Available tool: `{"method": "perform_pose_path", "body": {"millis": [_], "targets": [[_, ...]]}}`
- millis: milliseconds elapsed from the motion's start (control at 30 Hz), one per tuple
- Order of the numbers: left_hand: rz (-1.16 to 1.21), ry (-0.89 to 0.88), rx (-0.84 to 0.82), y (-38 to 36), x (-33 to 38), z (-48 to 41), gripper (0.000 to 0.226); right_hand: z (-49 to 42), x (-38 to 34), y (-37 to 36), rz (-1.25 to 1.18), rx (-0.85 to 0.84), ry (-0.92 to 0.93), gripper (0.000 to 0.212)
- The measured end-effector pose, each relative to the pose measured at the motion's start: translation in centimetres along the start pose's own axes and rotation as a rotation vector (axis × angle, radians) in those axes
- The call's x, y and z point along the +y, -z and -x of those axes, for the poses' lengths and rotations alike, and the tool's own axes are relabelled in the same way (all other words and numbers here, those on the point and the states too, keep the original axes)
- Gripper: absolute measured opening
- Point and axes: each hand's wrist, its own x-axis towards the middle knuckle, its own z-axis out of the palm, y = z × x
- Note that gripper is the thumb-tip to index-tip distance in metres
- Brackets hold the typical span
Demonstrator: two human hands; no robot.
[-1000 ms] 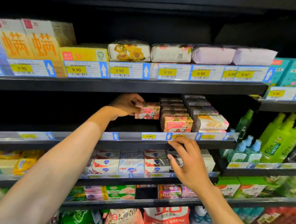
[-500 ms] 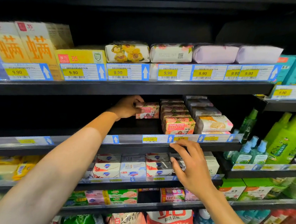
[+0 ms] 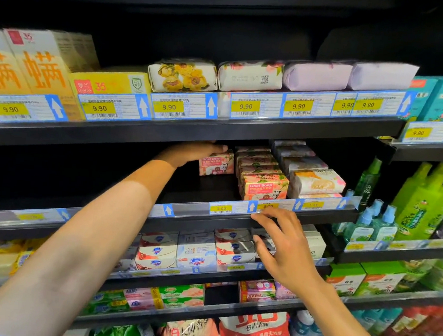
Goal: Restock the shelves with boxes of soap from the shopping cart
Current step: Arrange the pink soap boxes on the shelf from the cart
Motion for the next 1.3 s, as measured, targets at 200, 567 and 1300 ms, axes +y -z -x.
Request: {"method": "perform_pose_path", "body": {"millis": [200,567,1300], "targets": [[-0.104,-0.062,-0.210,-1.8,2.7,-3.0,0.047,-0.1,-0.1,0.5,0.013,-0.022,0.016,0.043],[-0.109,-0.176,-0.347,-3.3,2.7,-5.1,0.049,0.2,-0.4,0.3,0.054,-0.006,0.027,0.044],[-0.017,-0.206,-0.225,-4.0,3.3,-1.0,0.043,0.0,-1.2,1.9,0.184,-0.141,0.044,0.047]]}}
